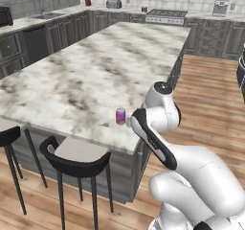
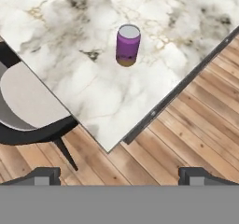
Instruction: Four empty soda cans are scattered around the kitchen. Gather all the cans and cluster them next to the stove for recycling.
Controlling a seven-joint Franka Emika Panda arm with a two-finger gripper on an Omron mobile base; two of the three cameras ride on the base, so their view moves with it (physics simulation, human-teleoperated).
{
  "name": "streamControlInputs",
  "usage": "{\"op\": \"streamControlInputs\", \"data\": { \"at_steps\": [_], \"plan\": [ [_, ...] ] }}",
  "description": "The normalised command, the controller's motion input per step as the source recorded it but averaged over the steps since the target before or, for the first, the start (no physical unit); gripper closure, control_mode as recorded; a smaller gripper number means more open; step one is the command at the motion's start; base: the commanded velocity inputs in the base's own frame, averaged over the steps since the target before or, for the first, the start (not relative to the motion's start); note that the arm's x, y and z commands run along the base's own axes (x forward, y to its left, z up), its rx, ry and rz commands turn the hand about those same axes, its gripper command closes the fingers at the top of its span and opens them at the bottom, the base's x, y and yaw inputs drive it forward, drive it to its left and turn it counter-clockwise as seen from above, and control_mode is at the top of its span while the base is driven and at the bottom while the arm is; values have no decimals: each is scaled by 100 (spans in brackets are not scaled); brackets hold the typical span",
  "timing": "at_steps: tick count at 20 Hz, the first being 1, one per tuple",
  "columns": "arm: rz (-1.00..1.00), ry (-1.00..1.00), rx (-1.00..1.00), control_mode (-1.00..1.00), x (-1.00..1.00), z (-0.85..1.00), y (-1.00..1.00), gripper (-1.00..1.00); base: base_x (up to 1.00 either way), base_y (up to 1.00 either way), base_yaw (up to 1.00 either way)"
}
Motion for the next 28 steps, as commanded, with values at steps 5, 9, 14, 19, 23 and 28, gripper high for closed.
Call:
{"op": "streamControlInputs", "data": {
  "at_steps": [5,9,14,19,23,28],
  "plan": [
    [0,0,0,-100,47,-17,7,-100,0,0,0],
    [0,0,0,-100,52,-24,0,-100,0,0,0],
    [0,3,0,-100,28,-5,1,-100,0,0,0],
    [0,6,0,-100,16,-2,7,-100,0,0,0],
    [0,6,0,-100,15,-5,12,-100,0,0,0],
    [0,5,0,-100,23,-16,6,-100,0,0,0]
  ]
}}
